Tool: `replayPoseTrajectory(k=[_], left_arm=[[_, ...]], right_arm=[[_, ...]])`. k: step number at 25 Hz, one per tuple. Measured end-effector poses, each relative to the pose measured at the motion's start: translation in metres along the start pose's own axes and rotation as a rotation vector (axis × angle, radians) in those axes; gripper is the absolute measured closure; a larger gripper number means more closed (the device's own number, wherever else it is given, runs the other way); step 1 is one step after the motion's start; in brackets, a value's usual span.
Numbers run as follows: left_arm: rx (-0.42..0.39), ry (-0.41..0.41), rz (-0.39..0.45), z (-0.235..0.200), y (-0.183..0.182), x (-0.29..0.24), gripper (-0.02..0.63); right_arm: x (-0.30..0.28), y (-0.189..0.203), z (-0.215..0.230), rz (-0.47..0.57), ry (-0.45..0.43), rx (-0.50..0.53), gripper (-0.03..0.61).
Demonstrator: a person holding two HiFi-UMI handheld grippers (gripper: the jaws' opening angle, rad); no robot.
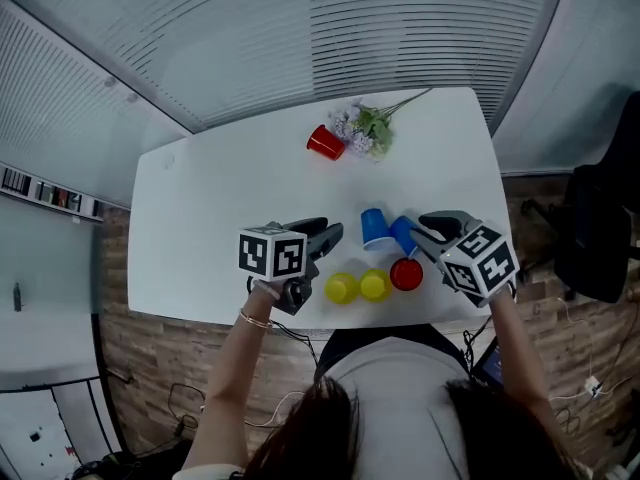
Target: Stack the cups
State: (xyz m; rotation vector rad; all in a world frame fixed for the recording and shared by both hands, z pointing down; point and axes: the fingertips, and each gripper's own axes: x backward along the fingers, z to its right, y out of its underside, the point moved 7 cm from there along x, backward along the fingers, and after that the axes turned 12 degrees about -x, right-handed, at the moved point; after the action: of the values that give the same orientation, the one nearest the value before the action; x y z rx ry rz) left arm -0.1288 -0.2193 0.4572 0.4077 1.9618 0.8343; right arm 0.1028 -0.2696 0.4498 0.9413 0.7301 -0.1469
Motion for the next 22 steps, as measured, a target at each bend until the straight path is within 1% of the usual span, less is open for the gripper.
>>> replayPoseTrajectory(k=[4,11,15,18,22], left_arm=[[0.027,0.061,-0.059,-0.006,0.001,-0.017,0.423],[0.143,0.130,-0.131,-0.024,0.010,-0.050,0.377],[0.192,0.183,-0.176,-0.025,0.012,-0.066,0.344],[0.233,0.226,-0.199,-0.024,0.012,-0.075,0.334],[0.270,0.275,-0.236,-0.023,0.012,-0.089,0.316]], right_arm=[[-0.011,-0.001,0.005,-0.099,-0.004,-0.018,0.433],[-0.036,0.000,0.018,-0.224,-0.019,-0.058,0.387],[-0.047,0.000,0.022,-0.284,-0.017,-0.063,0.371],[-0.054,-0.001,0.023,-0.343,-0.021,-0.065,0.336],[-0.063,0.003,0.028,-0.425,-0.026,-0.105,0.309]])
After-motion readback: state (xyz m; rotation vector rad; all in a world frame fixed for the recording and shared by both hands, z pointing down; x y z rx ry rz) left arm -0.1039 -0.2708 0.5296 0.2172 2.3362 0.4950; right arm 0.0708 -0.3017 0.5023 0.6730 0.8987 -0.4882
